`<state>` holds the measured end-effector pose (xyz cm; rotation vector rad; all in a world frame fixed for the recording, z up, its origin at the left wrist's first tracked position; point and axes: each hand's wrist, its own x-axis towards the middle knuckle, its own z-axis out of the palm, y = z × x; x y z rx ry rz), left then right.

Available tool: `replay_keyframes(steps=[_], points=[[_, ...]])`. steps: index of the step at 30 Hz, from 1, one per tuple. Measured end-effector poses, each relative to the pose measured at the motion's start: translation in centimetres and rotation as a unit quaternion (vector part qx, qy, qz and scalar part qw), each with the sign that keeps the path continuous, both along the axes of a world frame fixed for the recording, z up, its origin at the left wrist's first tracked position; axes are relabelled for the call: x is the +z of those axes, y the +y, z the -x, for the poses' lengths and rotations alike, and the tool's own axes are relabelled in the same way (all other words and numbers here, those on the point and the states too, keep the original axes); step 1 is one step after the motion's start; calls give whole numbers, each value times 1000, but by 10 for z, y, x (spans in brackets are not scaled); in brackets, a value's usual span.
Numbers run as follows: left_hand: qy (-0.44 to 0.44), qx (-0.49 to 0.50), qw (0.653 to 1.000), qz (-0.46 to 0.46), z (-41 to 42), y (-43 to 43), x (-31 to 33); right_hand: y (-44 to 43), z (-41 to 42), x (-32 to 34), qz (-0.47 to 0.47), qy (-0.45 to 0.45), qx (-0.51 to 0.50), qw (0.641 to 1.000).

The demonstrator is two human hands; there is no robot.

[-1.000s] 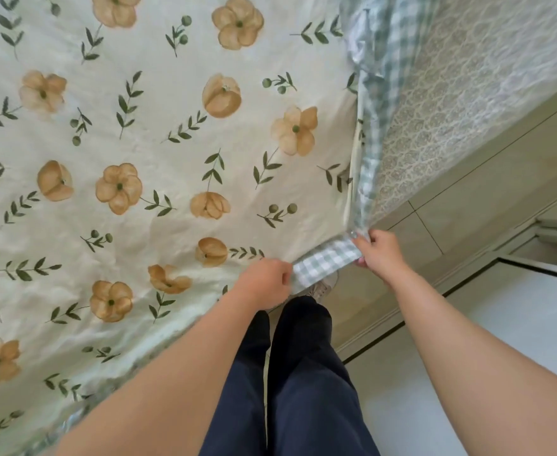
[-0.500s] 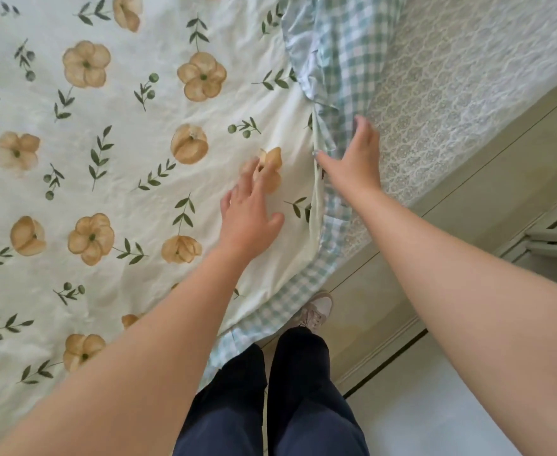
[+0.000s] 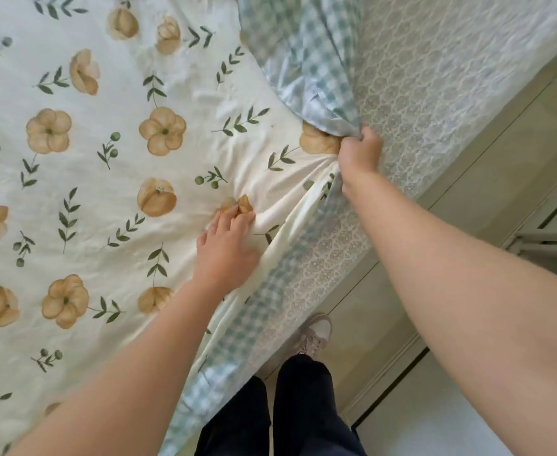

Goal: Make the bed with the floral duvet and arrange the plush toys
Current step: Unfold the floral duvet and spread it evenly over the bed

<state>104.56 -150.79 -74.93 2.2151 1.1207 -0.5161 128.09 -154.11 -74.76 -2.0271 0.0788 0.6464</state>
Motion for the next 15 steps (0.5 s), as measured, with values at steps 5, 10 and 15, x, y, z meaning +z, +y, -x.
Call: replay_keyframes(steps=[5, 10, 15], points=[[-67, 63, 993, -73, -7, -14, -4, -63, -7, -17, 75, 174, -220, 957], [-91, -47, 993, -59, -38, -36, -1, -93, -28, -22, 175, 115, -52, 976], [-53, -112, 989, 76, -77, -67, 6, -131, -35, -16, 205, 183, -10, 961]])
